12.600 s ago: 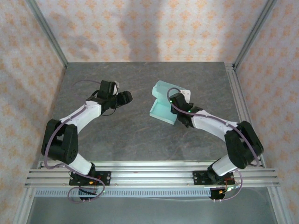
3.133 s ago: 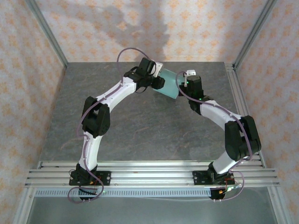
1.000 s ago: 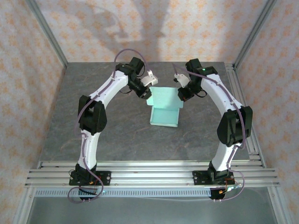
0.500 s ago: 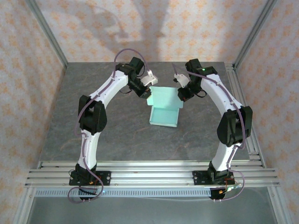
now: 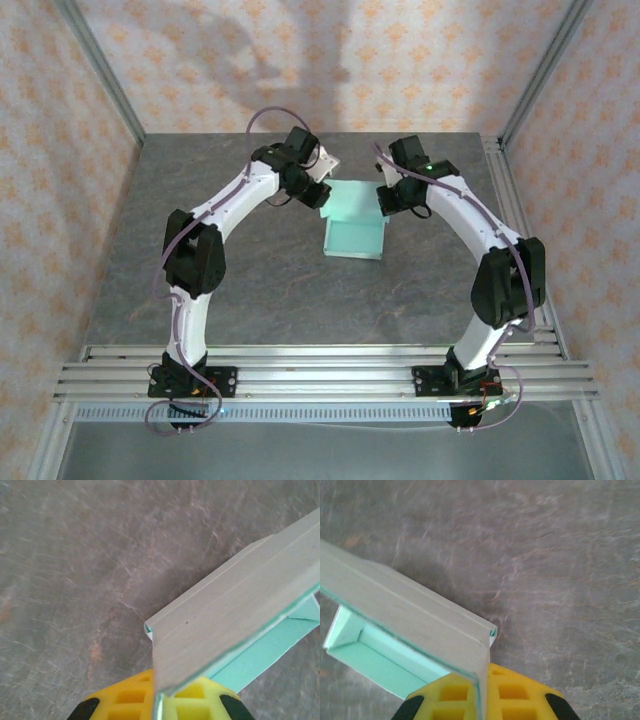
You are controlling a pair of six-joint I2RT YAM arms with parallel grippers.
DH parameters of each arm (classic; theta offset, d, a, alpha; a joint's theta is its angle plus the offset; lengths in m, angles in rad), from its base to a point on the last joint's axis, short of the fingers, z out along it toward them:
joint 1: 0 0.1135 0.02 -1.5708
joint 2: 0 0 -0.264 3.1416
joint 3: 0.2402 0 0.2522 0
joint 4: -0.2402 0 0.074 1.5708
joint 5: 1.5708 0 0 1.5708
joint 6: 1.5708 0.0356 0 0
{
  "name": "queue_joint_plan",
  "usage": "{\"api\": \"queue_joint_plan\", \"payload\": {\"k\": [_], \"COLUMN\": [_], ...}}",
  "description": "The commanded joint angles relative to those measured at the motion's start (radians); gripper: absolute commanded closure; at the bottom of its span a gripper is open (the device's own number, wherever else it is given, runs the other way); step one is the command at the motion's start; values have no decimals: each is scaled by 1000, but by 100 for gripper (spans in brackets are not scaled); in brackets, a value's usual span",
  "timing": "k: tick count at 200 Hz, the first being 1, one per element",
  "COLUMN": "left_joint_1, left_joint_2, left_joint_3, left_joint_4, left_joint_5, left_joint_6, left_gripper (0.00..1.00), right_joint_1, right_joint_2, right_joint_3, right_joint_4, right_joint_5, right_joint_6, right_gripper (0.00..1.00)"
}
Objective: Fold the paper box
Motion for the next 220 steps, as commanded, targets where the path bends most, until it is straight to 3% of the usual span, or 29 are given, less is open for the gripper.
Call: {"api": "queue_joint_plan", "payload": {"k": [1,78,220], "left_joint_1": [-38,-63,-123], "left_joint_2": [-49,-22,40], "left_joint_3": [-15,-86,-214], "left_joint_4": [138,318,545], "left_joint_5": [-115,-150,-244], "left_joint_6": [-133,-320,-401], "left_gripper": [100,100,100], "right_joint_1": [34,67,112], "right_joint_2": [-52,-144,-189], "right_joint_3": [-62,-312,-653], "right_joint_4": [206,526,997], "right_joint_5": [128,396,585], "right_joint_6": [215,508,542], "right_gripper": [100,100,100]}}
